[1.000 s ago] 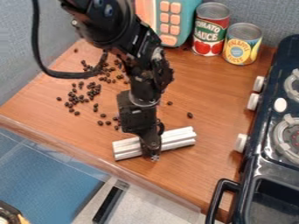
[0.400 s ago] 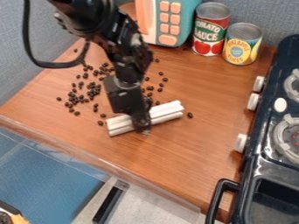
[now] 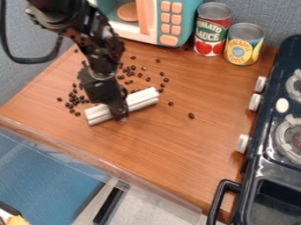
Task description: Sweep into pile
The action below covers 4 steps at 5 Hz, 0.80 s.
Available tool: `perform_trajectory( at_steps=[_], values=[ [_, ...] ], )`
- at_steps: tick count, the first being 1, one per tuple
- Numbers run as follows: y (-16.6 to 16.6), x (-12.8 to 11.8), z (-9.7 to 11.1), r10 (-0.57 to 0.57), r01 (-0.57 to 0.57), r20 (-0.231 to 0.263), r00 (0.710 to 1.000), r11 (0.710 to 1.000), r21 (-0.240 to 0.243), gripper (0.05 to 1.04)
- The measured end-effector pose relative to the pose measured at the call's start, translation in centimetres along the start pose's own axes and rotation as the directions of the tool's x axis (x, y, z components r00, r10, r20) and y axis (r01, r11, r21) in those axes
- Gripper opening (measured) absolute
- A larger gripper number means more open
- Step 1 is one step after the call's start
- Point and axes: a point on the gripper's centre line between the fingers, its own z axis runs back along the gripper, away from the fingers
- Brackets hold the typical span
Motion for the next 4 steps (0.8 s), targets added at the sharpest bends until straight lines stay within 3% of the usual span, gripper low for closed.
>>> perform_trajectory(
  at_steps=[4],
  values=[
    [-5.2,3.2,-0.8,0.13,-0.129,0.007,0.991,0.99,-0.064,0.391]
  ],
)
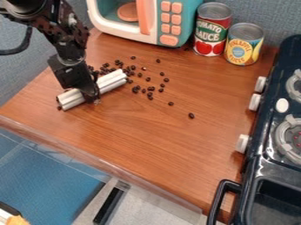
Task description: Sweep into pile
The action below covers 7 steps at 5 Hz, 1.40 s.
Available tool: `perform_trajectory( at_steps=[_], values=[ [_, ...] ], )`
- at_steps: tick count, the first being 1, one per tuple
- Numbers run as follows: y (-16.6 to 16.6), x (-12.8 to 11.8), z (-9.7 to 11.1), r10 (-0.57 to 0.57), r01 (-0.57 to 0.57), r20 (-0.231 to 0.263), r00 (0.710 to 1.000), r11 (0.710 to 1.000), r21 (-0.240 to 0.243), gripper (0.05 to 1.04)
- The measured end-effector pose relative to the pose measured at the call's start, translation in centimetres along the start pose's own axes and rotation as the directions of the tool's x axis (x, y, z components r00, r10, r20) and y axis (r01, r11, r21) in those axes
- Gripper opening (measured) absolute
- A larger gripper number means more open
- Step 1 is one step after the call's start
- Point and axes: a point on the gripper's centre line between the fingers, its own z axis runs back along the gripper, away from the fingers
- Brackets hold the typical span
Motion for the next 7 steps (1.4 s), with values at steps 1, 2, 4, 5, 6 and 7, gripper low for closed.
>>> perform_trajectory(
  at_steps=[1,2,4,5,6,7],
  values=[
    [-0.7,-0.2,-0.3,0.006,-0.006,0.007,1.0,1.0,-0.013,0.391],
    [-1.7,-0.4,-0.6,-0.001,0.002,0.018,1.0,0.999,-0.039,0.391],
    [-4.0,-0.2,-1.2,0.031,-0.029,0.034,0.999,0.997,-0.074,0.391],
    [-4.9,0.1,-1.4,0.045,-0.04,0.049,0.998,0.996,-0.084,0.391],
    [-5.8,0.5,-1.6,0.056,-0.051,0.057,0.997,0.994,-0.097,0.391],
    [-6.2,0.8,-1.7,0.07,-0.064,0.057,0.996,0.993,-0.098,0.391]
  ],
)
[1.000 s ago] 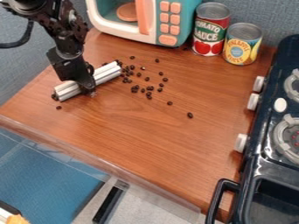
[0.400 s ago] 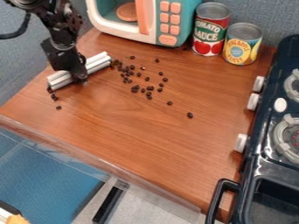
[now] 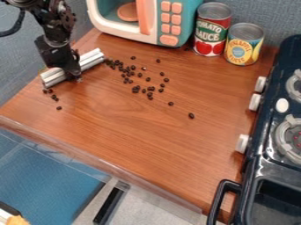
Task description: Sweep into pile
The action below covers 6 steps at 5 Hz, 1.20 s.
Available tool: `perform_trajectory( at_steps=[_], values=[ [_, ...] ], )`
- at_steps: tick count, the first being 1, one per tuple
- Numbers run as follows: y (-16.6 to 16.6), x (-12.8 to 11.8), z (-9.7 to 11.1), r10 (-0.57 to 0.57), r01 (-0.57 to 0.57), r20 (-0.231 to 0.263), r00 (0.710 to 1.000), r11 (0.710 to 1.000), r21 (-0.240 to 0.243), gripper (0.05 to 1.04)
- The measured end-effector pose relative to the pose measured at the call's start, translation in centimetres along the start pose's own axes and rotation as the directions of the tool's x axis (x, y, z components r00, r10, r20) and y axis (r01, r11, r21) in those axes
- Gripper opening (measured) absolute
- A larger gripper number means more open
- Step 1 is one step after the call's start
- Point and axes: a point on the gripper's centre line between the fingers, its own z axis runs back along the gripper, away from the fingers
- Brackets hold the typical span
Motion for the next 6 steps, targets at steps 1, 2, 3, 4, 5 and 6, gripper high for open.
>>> perform_trajectory(
  at_steps=[1,2,3,4,5,6],
  values=[
    [0.6,0.0,0.6,-0.011,0.011,-0.013,1.0,1.0,0.028,0.391],
    [2.4,-1.1,2.1,-0.048,0.052,-0.059,0.997,0.997,0.065,0.391],
    [1.8,-3.0,5.6,-0.081,0.081,-0.134,0.988,0.997,-0.004,0.391],
    [2.5,-3.7,7.4,-0.085,0.083,-0.186,0.979,0.996,-0.017,0.391],
    [5.8,-5.9,10.7,-0.17,0.175,-0.279,0.945,0.985,-0.008,0.391],
    [10.5,-6.1,11.1,-0.209,0.251,-0.293,0.933,0.961,0.114,0.391]
  ],
)
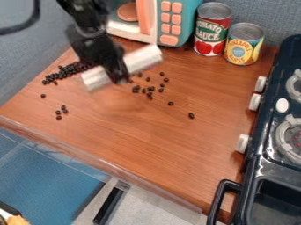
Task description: Sweep into pile
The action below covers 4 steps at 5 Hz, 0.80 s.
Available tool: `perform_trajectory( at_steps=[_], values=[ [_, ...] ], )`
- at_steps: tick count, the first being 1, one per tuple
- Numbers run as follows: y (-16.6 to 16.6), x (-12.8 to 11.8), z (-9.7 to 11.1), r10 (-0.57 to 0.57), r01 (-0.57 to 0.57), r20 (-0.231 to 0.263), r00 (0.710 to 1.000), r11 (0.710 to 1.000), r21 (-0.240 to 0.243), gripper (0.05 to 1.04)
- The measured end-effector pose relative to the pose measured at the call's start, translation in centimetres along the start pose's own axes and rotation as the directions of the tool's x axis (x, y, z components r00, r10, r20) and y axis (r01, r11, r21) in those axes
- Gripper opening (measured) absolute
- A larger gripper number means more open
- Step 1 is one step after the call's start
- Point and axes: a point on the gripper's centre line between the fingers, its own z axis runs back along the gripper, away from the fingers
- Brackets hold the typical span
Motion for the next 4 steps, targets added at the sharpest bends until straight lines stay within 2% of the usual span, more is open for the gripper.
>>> perform_trajectory(
  at_steps=[1,2,3,4],
  values=[
    [4.8,-2.6,-0.7,0.009,-0.009,-0.004,1.0,0.996,0.094,0.39],
    [8.4,-5.0,-0.8,0.075,-0.074,-0.001,0.997,0.985,0.154,0.391],
    [12.5,-7.0,-2.2,0.136,-0.145,0.055,0.989,0.96,0.24,0.391],
    [13.7,-7.4,-3.7,0.188,-0.212,0.12,0.975,0.949,0.233,0.391]
  ],
)
